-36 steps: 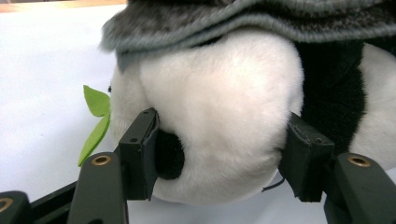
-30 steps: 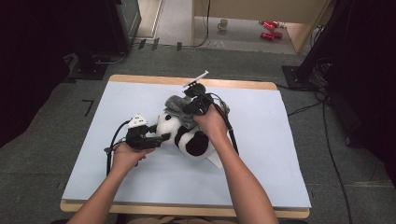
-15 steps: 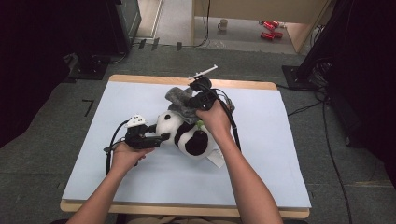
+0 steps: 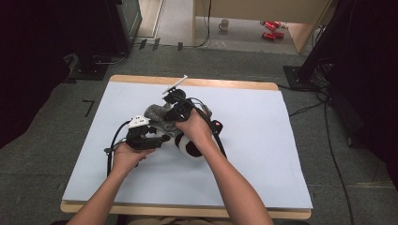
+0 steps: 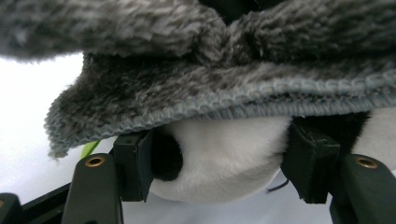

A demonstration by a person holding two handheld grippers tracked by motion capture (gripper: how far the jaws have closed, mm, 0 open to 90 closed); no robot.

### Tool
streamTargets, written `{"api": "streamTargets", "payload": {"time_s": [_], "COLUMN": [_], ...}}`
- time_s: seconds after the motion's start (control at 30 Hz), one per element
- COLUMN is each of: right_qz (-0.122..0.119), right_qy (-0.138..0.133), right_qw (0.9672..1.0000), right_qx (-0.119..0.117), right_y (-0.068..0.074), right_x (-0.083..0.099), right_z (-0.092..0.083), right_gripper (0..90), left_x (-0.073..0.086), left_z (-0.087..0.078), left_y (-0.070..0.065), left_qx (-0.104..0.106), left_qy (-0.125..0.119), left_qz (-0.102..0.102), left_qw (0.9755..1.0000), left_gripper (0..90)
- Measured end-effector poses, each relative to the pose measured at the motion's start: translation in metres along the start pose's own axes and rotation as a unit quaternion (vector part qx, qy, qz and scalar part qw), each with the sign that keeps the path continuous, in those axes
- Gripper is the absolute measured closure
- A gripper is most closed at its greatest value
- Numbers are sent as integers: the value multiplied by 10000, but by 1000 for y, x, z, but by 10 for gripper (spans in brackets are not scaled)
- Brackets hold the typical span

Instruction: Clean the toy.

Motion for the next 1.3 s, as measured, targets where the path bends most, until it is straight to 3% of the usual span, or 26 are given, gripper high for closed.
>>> {"api": "streamTargets", "payload": {"time_s": [0.07, 0.17, 0.37, 0.6, 0.83, 1.07, 1.3], "right_qz": [-366, -538, -242, -127, 139, 445, 559], "right_qy": [29, 31, -143, -167, -230, -747, -851], "right_qw": [9992, 9984, 9995, 9988, 9984, 9945, 9919], "right_qx": [145, 195, 112, 440, 505, 591, 763], "right_y": [-2, -4, -21, -46, -61, -73, -90], "right_x": [2, 5, 12, 20, 21, -1, 5], "right_z": [-2, -6, -18, -35, -48, -80, -97], "right_gripper": [739, 741, 741, 741, 743, 747, 747], "left_x": [0, 0, 0, -1, -1, 1, 3], "left_z": [1, 1, 1, 1, 1, 0, -2], "left_y": [-1, -2, -1, 0, 0, 1, 2], "left_qx": [15, 30, 49, 54, 49, 63, 75], "left_qy": [-30, -55, -72, -77, -64, -3, 55], "left_qz": [44, 109, 102, 22, 11, 55, 61], "left_qw": [10000, 9999, 9999, 10000, 10000, 10000, 9999], "left_gripper": [351, 355, 364, 365, 365, 366, 366]}}
Point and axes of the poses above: each handheld gripper's, and its own axes: z roughly forward along the jaws, x roughly out of its underside, y roughly to its left, the point moved 8 cm from there along z, roughly forward along the jaws, and after that the axes turned 14 degrees about -y, right-handed, at the moved point
